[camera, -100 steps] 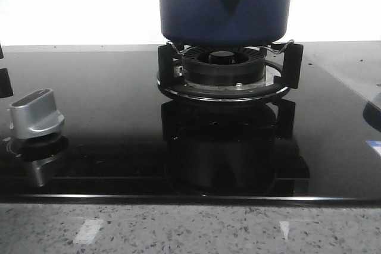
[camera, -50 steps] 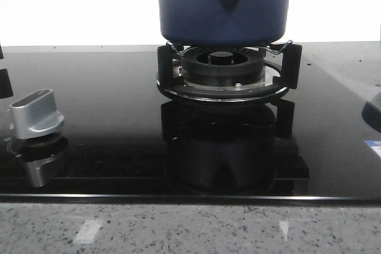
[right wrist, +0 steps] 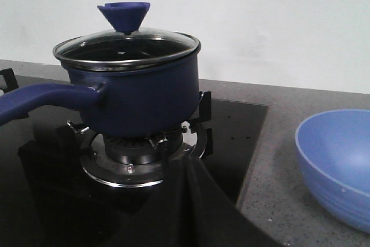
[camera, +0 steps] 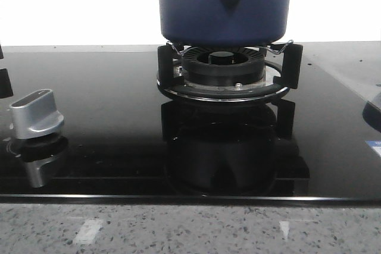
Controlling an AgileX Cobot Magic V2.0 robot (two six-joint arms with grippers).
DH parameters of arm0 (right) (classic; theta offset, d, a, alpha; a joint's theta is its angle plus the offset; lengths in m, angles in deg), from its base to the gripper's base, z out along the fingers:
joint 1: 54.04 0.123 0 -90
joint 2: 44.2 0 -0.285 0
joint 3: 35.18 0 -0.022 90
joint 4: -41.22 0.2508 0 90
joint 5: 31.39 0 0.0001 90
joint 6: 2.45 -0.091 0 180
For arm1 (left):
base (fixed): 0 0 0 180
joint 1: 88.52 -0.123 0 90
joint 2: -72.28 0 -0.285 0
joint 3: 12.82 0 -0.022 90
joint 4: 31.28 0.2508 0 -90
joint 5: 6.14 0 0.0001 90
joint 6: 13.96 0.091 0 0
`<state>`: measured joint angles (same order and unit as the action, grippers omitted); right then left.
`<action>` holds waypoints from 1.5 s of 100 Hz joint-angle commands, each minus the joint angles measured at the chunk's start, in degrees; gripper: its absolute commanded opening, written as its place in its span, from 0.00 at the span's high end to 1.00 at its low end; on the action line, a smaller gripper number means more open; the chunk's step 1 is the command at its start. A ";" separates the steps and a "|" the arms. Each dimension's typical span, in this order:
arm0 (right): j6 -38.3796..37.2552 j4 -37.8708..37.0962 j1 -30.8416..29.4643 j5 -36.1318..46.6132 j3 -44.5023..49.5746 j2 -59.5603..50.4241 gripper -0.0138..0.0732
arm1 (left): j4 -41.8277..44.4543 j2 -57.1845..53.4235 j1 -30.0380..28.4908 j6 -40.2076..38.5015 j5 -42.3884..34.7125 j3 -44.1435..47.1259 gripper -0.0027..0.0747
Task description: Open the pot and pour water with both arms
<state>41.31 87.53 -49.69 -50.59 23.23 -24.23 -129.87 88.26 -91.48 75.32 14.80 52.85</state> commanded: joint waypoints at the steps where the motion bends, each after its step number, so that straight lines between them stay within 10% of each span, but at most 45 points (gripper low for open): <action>1: 0.41 1.44 0.07 3.65 -1.55 0.41 0.89 | -2.25 0.53 0.57 0.01 0.51 -1.47 0.99; 80: 0.41 1.44 0.07 3.65 -1.55 0.41 0.89 | -1.38 0.53 0.57 -1.09 0.16 -1.63 0.99; 118: 0.41 1.44 0.07 3.65 -1.55 0.41 0.89 | 77.69 0.39 0.38 -81.04 -7.93 -6.40 0.99; 150: 0.41 1.44 0.07 3.65 -1.55 0.41 0.89 | 89.81 -8.19 0.49 -88.52 -17.53 5.65 0.99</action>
<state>41.31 87.93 -49.69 -50.34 23.23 -24.23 -40.80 82.39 -91.48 -11.89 4.25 56.87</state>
